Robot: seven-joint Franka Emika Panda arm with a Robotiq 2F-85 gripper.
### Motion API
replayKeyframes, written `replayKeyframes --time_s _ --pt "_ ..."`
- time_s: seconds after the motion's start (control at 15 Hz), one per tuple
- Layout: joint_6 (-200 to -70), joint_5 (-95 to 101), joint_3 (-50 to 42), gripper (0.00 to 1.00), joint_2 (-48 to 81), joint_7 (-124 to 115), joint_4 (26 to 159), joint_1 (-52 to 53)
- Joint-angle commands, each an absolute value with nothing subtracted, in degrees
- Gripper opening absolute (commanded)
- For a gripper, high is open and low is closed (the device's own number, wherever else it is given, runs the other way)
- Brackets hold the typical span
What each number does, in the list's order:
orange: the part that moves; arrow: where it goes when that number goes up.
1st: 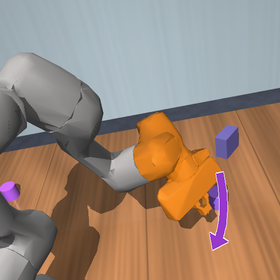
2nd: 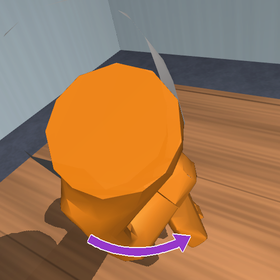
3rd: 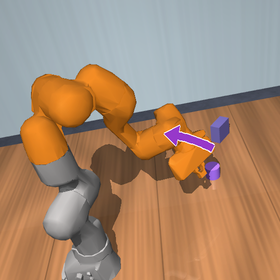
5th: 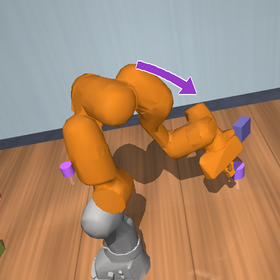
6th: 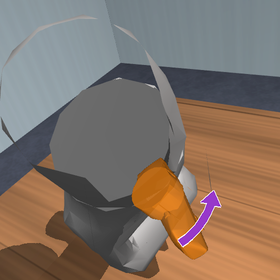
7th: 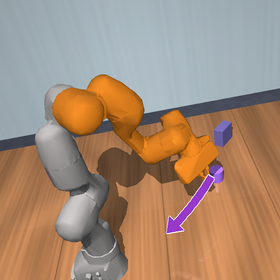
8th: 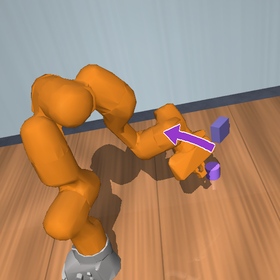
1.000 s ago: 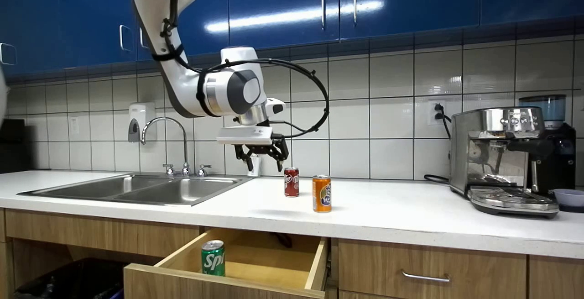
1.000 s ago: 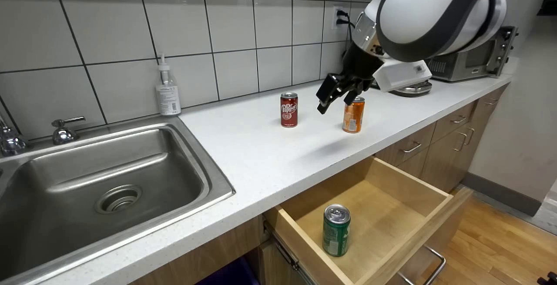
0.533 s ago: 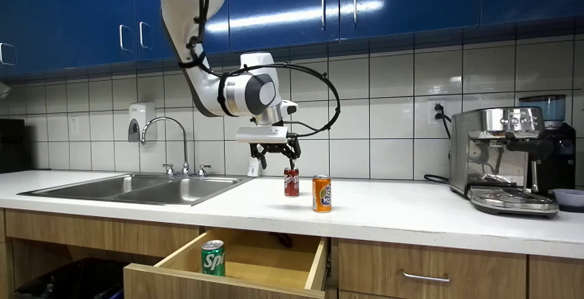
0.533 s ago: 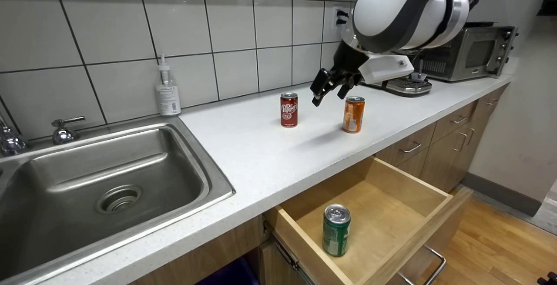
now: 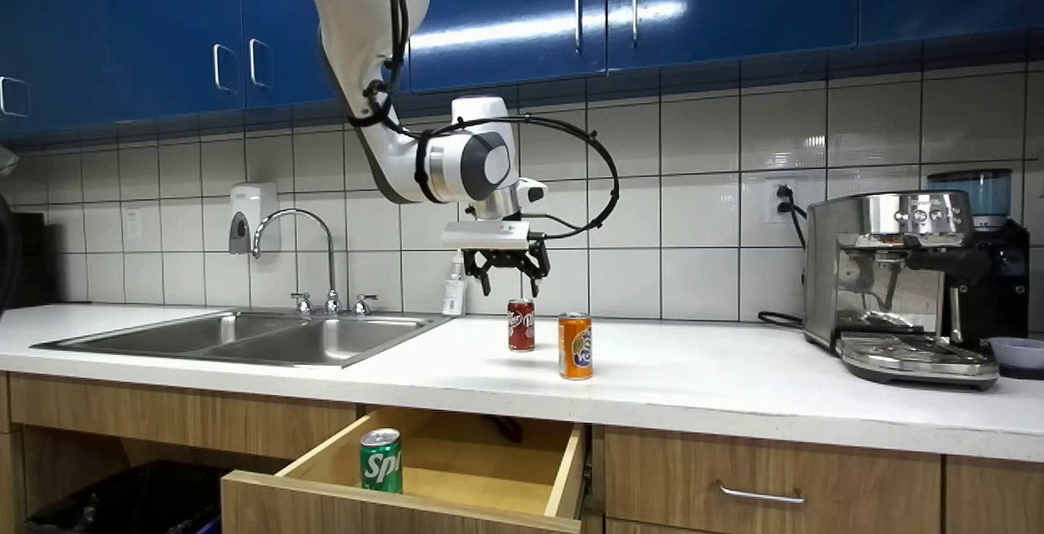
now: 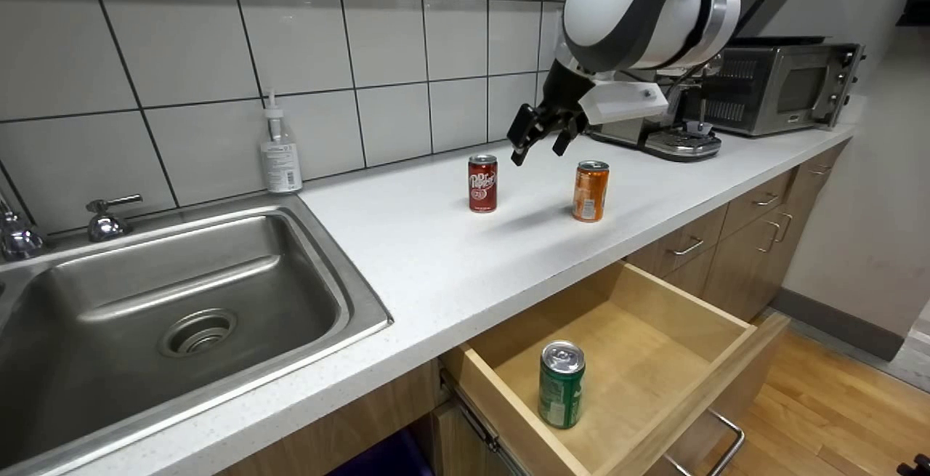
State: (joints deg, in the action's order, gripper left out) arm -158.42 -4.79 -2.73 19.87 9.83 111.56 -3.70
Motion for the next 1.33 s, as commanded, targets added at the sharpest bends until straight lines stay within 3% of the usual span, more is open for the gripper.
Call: replayKeyframes --time_s 0.0,1.27 --pt "-153.78 -4.91 -0.88 1.0 23.73 10.73 104.67 -5.66" --pt "-149.65 -4.24 -0.86 1.0 22.21 9.37 102.86 -4.71"
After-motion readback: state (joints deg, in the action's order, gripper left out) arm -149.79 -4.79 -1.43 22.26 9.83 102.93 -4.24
